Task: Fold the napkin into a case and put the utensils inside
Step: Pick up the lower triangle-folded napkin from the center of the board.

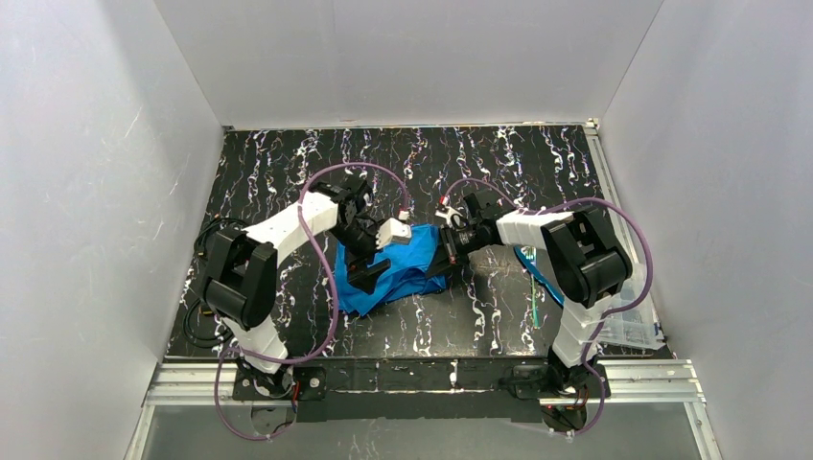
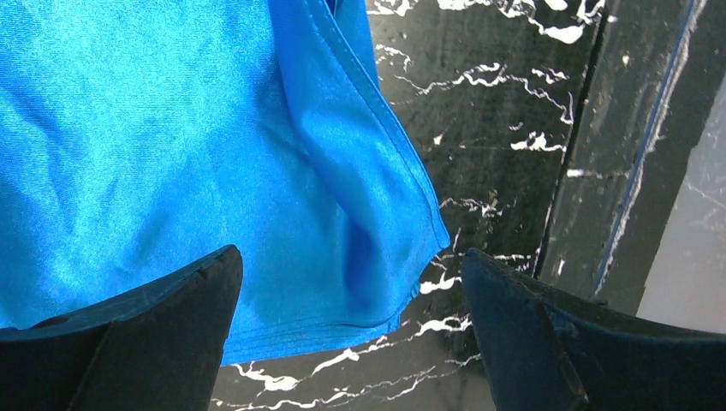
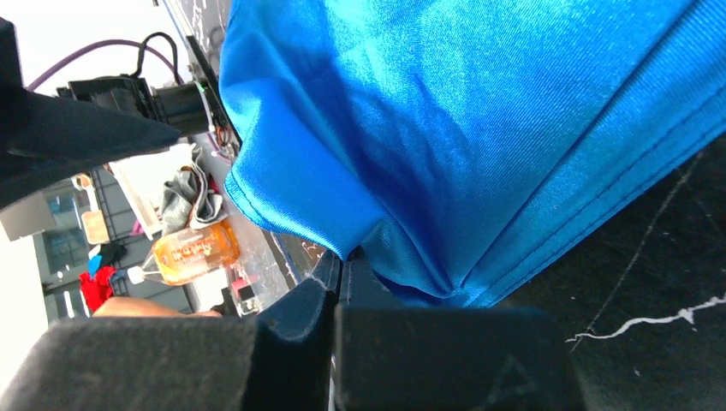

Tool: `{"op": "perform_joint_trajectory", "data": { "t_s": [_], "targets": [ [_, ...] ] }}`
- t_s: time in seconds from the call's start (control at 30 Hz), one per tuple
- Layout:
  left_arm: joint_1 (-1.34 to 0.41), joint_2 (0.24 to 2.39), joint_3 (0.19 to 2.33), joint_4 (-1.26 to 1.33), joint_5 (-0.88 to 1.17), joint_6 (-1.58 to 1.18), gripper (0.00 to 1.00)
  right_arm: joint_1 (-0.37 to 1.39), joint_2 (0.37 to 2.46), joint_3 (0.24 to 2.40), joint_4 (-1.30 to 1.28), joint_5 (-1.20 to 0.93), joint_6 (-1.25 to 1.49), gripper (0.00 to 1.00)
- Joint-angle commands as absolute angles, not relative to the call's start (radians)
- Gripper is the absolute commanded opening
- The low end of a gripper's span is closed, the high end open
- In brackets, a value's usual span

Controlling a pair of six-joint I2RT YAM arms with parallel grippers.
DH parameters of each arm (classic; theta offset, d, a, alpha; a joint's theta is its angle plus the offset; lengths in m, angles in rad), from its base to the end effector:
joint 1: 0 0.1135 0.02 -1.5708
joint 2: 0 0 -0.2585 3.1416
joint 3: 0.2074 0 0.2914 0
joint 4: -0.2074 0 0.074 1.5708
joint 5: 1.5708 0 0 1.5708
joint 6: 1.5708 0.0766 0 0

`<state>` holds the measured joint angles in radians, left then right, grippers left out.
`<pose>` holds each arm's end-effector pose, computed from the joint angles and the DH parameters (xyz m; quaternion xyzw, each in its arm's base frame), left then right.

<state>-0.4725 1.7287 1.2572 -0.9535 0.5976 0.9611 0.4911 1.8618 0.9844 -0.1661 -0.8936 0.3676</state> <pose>0.3026 -0.2031 0.1568 0.6424 0.7045 -0.2680 0.1386 0.3104 0.2337 0.0747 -0.1661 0.8621 0.4771 0.0400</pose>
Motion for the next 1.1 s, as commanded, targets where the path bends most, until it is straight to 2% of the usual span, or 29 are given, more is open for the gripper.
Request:
{"op": "perform_joint_trajectory", "data": {
  "t_s": [0.0,0.53,0.8,1.07],
  "targets": [
    [-0.496,1.698,1.211,-0.814,0.557,0.787,0.98,0.47,1.873,1.019,-0.172,-0.916,0.406,0.01],
    [-0.615,1.675,1.11,-0.663,0.474,0.539,0.98,0.455,1.854,0.993,-0.1,-0.892,0.491,0.01],
    [-0.641,1.627,0.957,-0.567,0.319,0.618,0.98,0.455,1.844,0.985,-0.12,-0.885,0.475,0.01],
    [-0.641,1.574,0.868,-0.532,0.265,0.748,0.98,0.455,1.79,0.971,-0.251,-0.863,0.36,0.01]
  ]
}}
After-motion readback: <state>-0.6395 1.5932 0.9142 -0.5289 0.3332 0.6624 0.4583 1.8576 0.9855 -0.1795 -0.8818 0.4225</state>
